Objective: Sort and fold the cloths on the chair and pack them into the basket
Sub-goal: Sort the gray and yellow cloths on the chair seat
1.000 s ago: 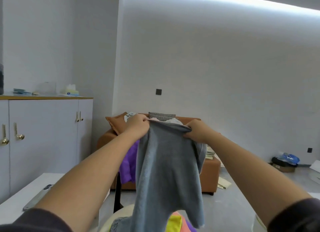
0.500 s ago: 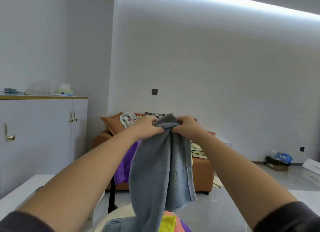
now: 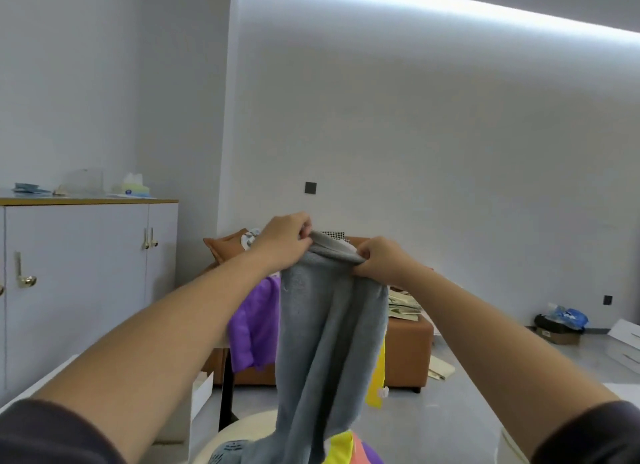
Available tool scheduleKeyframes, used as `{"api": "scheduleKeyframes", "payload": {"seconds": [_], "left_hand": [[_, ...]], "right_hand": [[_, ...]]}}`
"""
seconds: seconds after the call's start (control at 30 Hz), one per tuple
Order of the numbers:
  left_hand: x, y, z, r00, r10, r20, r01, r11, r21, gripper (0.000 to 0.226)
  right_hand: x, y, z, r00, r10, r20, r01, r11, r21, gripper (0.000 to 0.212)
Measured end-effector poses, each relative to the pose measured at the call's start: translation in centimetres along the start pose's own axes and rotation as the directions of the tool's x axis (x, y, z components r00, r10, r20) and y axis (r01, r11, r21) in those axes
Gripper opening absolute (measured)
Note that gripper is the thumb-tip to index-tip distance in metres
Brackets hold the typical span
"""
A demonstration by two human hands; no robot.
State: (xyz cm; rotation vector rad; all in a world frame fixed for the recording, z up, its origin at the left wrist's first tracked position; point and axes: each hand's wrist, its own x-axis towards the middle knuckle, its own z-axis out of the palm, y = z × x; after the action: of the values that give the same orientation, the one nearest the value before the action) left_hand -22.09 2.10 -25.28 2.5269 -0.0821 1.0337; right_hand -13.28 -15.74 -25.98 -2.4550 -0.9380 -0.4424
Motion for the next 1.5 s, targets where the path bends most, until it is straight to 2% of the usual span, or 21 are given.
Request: {"api": "scheduleKeyframes", "payload": {"seconds": [0.1, 0.17, 0.23, 0.3, 0.43, 0.57, 0.63, 0.7, 0.73, 0.8, 0.83, 0.87, 0.93, 0.97, 1.0, 1.07, 1.13, 1.2, 1.27, 1.37, 1.5], "left_hand": [[0.2, -0.9, -2.1, 0.994, 0.105, 0.011, -0.106, 0.980, 0.167, 0.038], [0.3, -1.5, -3.7, 0.991, 0.130, 0.021, -0.131, 0.943, 0.306, 0.039], [0.2, -2.3, -5.3, 0.988, 0.154, 0.002, -0.139, 0.884, 0.447, 0.033], [0.1, -2.8, -6.6, 0.986, 0.167, -0.025, -0.127, 0.830, 0.544, 0.020], [0.5, -3.0, -8.6, 0.998, 0.036, -0.044, 0.003, 0.733, 0.681, 0.014], [1.0, -2.6, -10.9, 0.988, -0.149, -0.047, 0.125, 0.571, 0.811, 0.017], [1.1, -1.8, -12.0, 0.974, -0.206, -0.095, 0.193, 0.532, 0.825, 0.022], [1.1, -0.9, -13.2, 0.935, -0.290, -0.204, 0.340, 0.576, 0.743, 0.022], [1.4, -0.4, -13.9, 0.902, -0.345, -0.259, 0.430, 0.664, 0.612, 0.020], [2.0, 1.0, -15.2, 0.809, -0.513, -0.287, 0.560, 0.821, 0.112, 0.018], [2.3, 1.9, -15.7, 0.776, -0.583, -0.242, 0.554, 0.813, -0.180, 0.019], [2.4, 2.6, -16.1, 0.756, -0.625, -0.195, 0.517, 0.752, -0.409, 0.022], [2.8, 3.3, -16.5, 0.754, -0.631, -0.183, 0.393, 0.657, -0.644, 0.028], [3.0, 3.6, -16.5, 0.759, -0.611, -0.225, 0.343, 0.669, -0.660, 0.028], [3.0, 3.8, -16.5, 0.777, -0.560, -0.288, 0.304, 0.733, -0.608, 0.031], [2.8, 4.7, -16.5, 0.838, -0.409, -0.361, 0.284, 0.892, -0.351, 0.040], [3.0, 5.8, -16.5, 0.898, -0.278, -0.341, 0.224, 0.956, -0.190, 0.045], [3.5, 7.3, -16.9, 0.916, -0.148, -0.372, 0.125, 0.989, -0.085, 0.048], [4.5, 8.1, -17.6, 0.904, -0.052, -0.425, 0.058, 0.998, 0.001, 0.060], [5.5, 9.4, -18.9, 0.886, -0.044, -0.462, 0.084, 0.994, 0.065, 0.087], [6.4, 10.2, -19.4, 0.872, 0.002, -0.489, 0.098, 0.979, 0.180, 0.096]], "right_hand": [[-0.6, 1.3, -1.2, 0.995, 0.060, 0.083, -0.053, 0.995, -0.090, 0.022], [-0.9, 1.9, -2.4, 0.993, 0.062, 0.098, -0.051, 0.993, -0.109, 0.039], [-1.3, 2.2, -3.8, 0.995, 0.031, 0.092, -0.024, 0.997, -0.079, 0.050], [-1.5, 2.1, -5.3, 0.994, 0.012, 0.109, -0.008, 0.999, -0.032, 0.044], [-1.6, 1.5, -8.2, 0.986, 0.060, 0.153, -0.044, 0.993, -0.112, 0.018], [-1.8, 1.1, -10.7, 0.973, 0.195, 0.121, -0.186, 0.979, -0.086, 0.023], [-1.7, 0.4, -11.8, 0.980, 0.197, -0.007, -0.195, 0.965, -0.177, 0.030], [-1.9, -0.7, -13.0, 0.965, 0.185, -0.185, -0.229, 0.939, -0.257, 0.034], [-2.0, -1.3, -13.6, 0.949, 0.192, -0.252, -0.247, 0.946, -0.208, 0.036], [-2.0, -2.6, -14.9, 0.926, 0.250, -0.283, -0.237, 0.968, 0.080, 0.030], [-1.9, -3.4, -15.4, 0.916, 0.293, -0.273, -0.217, 0.936, 0.277, 0.022], [-2.0, -4.3, -15.7, 0.908, 0.335, -0.252, -0.189, 0.864, 0.466, 0.015], [-1.9, -5.8, -15.9, 0.893, 0.383, -0.237, -0.109, 0.695, 0.711, 0.020], [-1.6, -6.2, -15.8, 0.892, 0.373, -0.253, -0.060, 0.656, 0.753, 0.023], [-1.4, -6.3, -15.8, 0.890, 0.340, -0.306, -0.012, 0.686, 0.727, 0.025], [-1.3, -6.9, -15.9, 0.865, 0.235, -0.444, 0.057, 0.833, 0.550, 0.031], [-1.4, -7.8, -16.5, 0.847, 0.135, -0.514, 0.096, 0.912, 0.399, 0.047], [-1.4, -9.1, -17.5, 0.835, 0.043, -0.549, 0.167, 0.930, 0.327, 0.055], [-1.3, -10.4, -18.8, 0.813, -0.011, -0.582, 0.209, 0.939, 0.274, 0.062], [-1.0, -11.7, -20.6, 0.791, -0.042, -0.610, 0.232, 0.944, 0.235, 0.074], [0.3, -12.4, -21.6, 0.762, -0.056, -0.645, 0.233, 0.954, 0.191, 0.080]]}}
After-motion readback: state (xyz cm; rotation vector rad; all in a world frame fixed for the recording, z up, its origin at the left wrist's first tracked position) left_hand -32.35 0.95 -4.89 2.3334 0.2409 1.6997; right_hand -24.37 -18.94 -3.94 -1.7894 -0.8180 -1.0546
